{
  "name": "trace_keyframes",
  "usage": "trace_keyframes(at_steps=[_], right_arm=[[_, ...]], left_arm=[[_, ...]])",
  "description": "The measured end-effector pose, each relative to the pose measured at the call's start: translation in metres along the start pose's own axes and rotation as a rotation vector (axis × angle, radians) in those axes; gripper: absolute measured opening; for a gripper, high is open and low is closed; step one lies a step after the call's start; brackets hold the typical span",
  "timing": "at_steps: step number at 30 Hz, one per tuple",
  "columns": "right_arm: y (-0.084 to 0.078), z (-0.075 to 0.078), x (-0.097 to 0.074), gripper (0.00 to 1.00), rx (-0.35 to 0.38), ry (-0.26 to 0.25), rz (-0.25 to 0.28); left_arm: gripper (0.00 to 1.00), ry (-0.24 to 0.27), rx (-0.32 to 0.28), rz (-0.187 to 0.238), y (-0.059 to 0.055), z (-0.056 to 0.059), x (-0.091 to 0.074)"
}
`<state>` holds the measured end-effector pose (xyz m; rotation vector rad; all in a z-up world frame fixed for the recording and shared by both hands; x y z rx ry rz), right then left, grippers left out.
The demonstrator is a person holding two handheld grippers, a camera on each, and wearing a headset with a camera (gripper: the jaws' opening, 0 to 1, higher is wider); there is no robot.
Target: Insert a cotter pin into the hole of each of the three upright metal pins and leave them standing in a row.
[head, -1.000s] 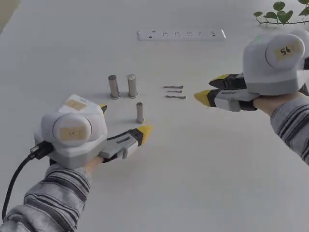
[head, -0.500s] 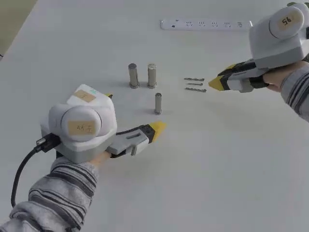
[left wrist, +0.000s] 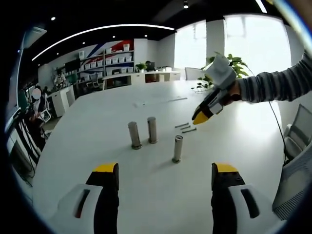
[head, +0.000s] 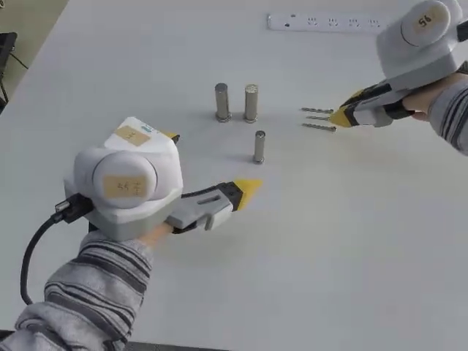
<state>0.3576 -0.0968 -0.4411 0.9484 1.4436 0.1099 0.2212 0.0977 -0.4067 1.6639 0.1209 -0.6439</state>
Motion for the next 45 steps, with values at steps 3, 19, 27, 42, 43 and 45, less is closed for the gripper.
trace_keyframes(at_steps=[3, 19, 27, 42, 43, 45], right_arm=[[0.001, 0.006, 0.008, 0.09, -0.036, 0.009, -0.039], [-0.001, 0.016, 0.024, 0.00, -0.105, 0.040, -0.140], [0.001, 0.018, 0.025, 0.00, -0.253, 0.047, -0.201], [0.032, -0.011, -0.006, 0.00, -0.360, 0.038, -0.074], [0.033, -0.016, -0.008, 0.00, -0.368, 0.040, -0.067], [0.035, -0.026, -0.012, 0.00, -0.407, 0.041, -0.055]], left_arm=[[0.75, 0.001, -0.005, -0.009, -0.001, -0.002, 0.000], [0.70, 0.014, -0.029, -0.017, -0.001, -0.003, -0.001], [0.70, 0.013, -0.037, -0.021, 0.001, -0.002, 0.000], [0.62, -0.011, -0.043, -0.013, 0.009, 0.001, -0.004], [0.62, -0.011, -0.041, -0.012, 0.010, 0.002, -0.005], [0.58, -0.015, -0.035, -0.017, 0.011, 0.004, -0.005]])
Point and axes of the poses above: the centre of the closed fingertips' face, and the gripper's own axes: x roughly forward along the fingers, z roughly to its right, y roughly out of its top, the point moved 4 cm from there along -x, roughly backward along the fingers, and after that the axes turned 10 degrees about y, right-handed, at the moved point
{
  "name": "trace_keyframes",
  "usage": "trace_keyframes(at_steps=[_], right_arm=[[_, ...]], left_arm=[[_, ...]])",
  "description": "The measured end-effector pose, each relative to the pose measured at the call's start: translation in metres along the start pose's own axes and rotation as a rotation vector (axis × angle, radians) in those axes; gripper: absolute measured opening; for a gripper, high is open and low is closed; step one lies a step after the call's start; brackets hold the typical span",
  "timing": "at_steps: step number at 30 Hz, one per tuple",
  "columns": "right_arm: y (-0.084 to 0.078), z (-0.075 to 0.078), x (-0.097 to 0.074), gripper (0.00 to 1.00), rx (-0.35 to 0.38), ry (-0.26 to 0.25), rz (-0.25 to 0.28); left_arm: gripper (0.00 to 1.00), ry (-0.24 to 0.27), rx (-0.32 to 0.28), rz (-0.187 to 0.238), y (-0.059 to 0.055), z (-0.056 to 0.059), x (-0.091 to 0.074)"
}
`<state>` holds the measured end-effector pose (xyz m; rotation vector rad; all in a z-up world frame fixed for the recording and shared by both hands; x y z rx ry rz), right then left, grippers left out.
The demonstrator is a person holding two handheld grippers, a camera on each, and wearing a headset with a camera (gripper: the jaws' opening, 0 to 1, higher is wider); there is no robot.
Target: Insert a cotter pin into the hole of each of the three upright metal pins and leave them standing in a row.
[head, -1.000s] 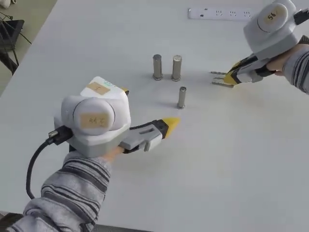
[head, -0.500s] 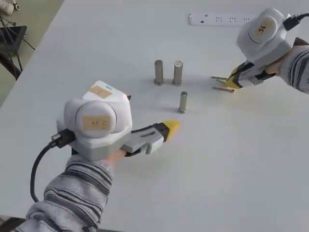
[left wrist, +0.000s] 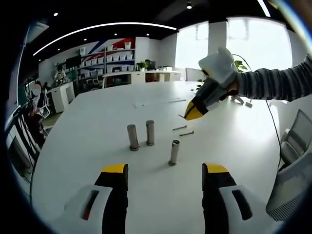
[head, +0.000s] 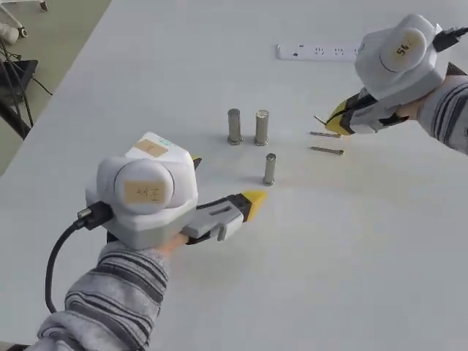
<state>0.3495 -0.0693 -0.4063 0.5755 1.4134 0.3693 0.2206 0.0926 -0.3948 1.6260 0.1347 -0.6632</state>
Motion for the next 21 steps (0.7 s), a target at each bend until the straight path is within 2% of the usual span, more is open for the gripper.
trace_keyframes(at_steps=[3, 5, 7, 9, 10, 17, 21], right_arm=[[0.008, -0.014, -0.003, 0.00, -0.072, 0.016, 0.022], [0.010, -0.022, -0.006, 0.00, -0.101, 0.016, 0.016], [0.016, -0.033, -0.009, 0.00, -0.166, 0.018, 0.019], [0.019, -0.029, -0.010, 0.00, -0.213, -0.011, 0.027], [0.019, -0.037, -0.010, 0.00, -0.228, -0.008, 0.017], [0.024, -0.066, -0.013, 0.00, -0.265, -0.010, 0.052], [0.028, -0.081, -0.016, 0.00, -0.297, -0.010, 0.077]], left_arm=[[0.54, -0.025, -0.008, -0.002, 0.003, 0.006, -0.001], [0.52, -0.039, -0.010, 0.010, 0.007, 0.009, -0.002], [0.49, -0.049, -0.014, 0.018, 0.012, 0.012, -0.004], [0.45, -0.056, -0.028, 0.017, 0.014, 0.015, -0.005], [0.44, -0.062, -0.036, 0.015, 0.015, 0.016, -0.006], [0.40, -0.095, -0.068, 0.007, 0.018, 0.025, -0.008], [0.34, -0.105, -0.079, -0.021, 0.018, 0.029, -0.009]])
Point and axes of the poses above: the centre of the closed fingertips' face, and the gripper's own axes: x roughly forward along the fingers, z roughly to its right, y roughly out of its top, the point moved 4 cm from there along -x, roughly backward along the fingers, and after that the axes turned 10 degrees about y, right-handed, at the moved point
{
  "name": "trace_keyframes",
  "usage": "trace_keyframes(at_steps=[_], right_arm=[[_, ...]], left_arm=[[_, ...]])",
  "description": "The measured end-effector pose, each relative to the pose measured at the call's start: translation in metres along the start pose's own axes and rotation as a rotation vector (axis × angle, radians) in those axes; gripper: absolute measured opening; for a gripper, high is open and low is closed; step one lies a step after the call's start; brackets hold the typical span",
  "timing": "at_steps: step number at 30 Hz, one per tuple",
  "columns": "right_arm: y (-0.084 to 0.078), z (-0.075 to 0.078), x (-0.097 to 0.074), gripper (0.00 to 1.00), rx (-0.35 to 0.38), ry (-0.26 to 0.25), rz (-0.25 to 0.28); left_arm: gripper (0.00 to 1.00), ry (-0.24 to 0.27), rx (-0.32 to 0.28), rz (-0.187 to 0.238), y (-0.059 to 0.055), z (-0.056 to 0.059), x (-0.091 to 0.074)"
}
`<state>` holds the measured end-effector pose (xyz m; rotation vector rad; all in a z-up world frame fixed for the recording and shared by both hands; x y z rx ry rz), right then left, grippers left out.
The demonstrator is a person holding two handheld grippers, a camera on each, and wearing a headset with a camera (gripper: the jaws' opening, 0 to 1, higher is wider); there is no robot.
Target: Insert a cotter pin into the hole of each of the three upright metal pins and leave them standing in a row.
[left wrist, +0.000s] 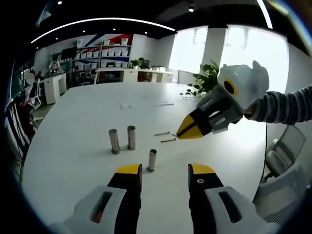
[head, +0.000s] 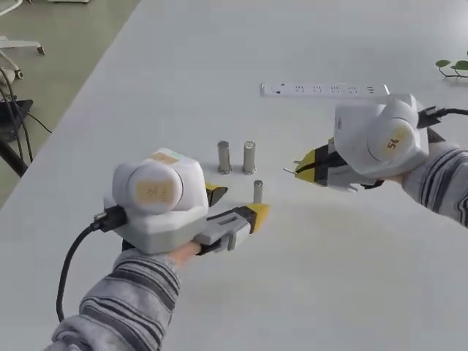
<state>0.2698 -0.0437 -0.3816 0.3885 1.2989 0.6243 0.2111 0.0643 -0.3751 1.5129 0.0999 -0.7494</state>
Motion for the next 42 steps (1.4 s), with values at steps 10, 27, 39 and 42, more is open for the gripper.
trace_keyframes(at_steps=[10, 27, 39, 42], right_arm=[[0.017, -0.023, -0.012, 0.00, -0.096, -0.017, 0.027], [0.038, -0.047, -0.018, 0.00, -0.190, -0.022, 0.065], [0.048, -0.052, -0.018, 0.00, -0.205, -0.019, 0.085], [0.048, -0.052, -0.017, 0.00, -0.206, -0.017, 0.088]], left_arm=[[0.26, -0.070, -0.098, -0.009, 0.002, 0.016, -0.003], [0.12, -0.188, -0.231, 0.021, 0.011, 0.034, -0.009], [0.01, -0.206, -0.266, 0.022, 0.011, 0.034, -0.009], [0.00, -0.218, -0.277, 0.019, 0.011, 0.035, -0.009]])
Point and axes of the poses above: the centre of the closed fingertips' face, and the gripper's own axes: x roughly forward along the fingers, z roughly to its right, y roughly out of its top, the point moved 4 cm from there along -x, roughly backward along the fingers, and after that the axes turned 10 degrees about y, right-handed, at the moved point
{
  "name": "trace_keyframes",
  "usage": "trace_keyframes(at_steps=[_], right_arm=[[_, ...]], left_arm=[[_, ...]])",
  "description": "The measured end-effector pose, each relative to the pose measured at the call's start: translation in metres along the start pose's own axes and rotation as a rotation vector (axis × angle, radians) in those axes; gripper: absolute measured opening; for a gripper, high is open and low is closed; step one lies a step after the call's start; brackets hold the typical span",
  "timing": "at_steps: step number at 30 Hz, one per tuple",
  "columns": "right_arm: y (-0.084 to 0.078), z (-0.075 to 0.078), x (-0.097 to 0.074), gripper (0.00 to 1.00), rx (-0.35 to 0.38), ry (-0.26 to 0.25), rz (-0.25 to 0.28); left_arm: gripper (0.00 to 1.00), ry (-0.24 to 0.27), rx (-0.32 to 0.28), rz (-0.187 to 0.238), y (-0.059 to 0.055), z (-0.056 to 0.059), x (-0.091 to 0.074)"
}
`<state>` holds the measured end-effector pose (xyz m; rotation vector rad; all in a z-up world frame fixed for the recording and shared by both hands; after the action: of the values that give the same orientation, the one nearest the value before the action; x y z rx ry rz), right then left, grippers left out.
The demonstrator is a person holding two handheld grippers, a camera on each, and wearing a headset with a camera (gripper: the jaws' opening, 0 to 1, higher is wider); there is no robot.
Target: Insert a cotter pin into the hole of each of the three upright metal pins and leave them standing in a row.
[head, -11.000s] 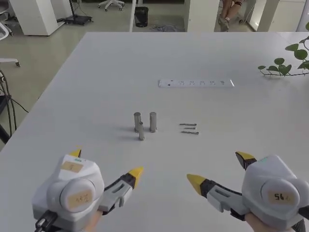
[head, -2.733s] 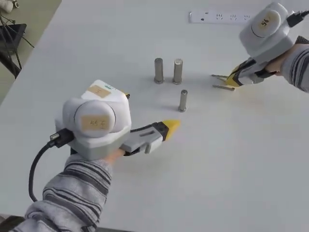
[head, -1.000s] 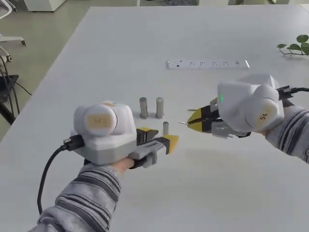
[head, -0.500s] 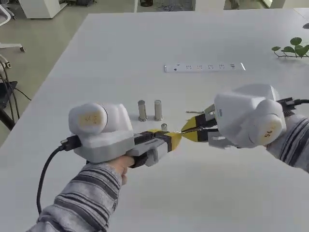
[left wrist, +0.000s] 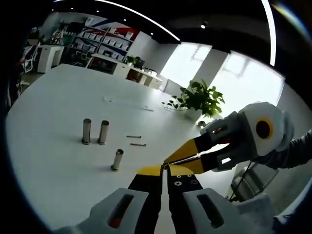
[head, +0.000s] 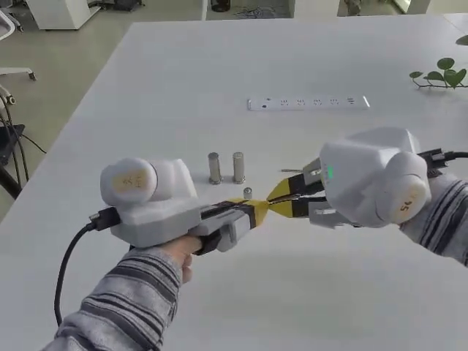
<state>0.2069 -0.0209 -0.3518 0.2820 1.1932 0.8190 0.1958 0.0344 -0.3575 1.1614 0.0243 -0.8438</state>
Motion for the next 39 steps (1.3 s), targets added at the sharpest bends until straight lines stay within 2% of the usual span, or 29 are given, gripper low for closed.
trace_keyframes(at_steps=[7, 22, 25, 27, 30, 33, 37, 38, 39], right_arm=[[0.000, -0.002, 0.001, 0.00, -0.002, 0.007, 0.002], [-0.004, -0.004, 0.003, 0.00, 0.101, 0.024, 0.050], [-0.006, -0.006, 0.003, 0.00, 0.114, 0.038, 0.045], [-0.009, -0.008, 0.004, 0.02, 0.157, 0.051, 0.048], [-0.009, -0.008, 0.003, 0.00, 0.193, 0.052, 0.089], [-0.013, -0.012, 0.004, 0.06, 0.287, 0.082, 0.110], [-0.013, -0.016, 0.004, 0.07, 0.372, 0.123, 0.163], [-0.013, -0.016, 0.004, 0.07, 0.387, 0.131, 0.175], [-0.016, -0.016, 0.004, 0.07, 0.411, 0.150, 0.193]], left_arm=[[0.00, -0.005, -0.004, -0.008, -0.002, -0.002, 0.000], [0.00, -0.042, 0.155, 0.002, -0.003, -0.002, -0.001], [0.00, -0.051, 0.198, 0.006, -0.004, -0.001, -0.001], [0.00, -0.060, 0.225, 0.006, -0.004, -0.001, -0.001], [0.00, -0.077, 0.271, 0.000, -0.006, 0.000, -0.001], [0.00, -0.085, 0.353, -0.014, -0.009, 0.000, -0.002], [0.00, -0.110, 0.453, -0.037, -0.015, -0.001, -0.003], [0.00, -0.128, 0.472, -0.036, -0.016, 0.001, -0.004], [0.00, -0.132, 0.464, -0.038, -0.017, 0.001, -0.004]])
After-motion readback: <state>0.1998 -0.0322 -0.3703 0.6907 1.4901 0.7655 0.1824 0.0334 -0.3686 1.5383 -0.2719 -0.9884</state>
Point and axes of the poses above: the centre of the closed fingertips' face, and the gripper's own axes: x roughly forward along the fingers, z roughly to its right, y roughly out of its top, the point moved 4 cm from there along -x, roughly backward along the fingers, and after that the axes turned 10 degrees about y, right-handed, at the moved point
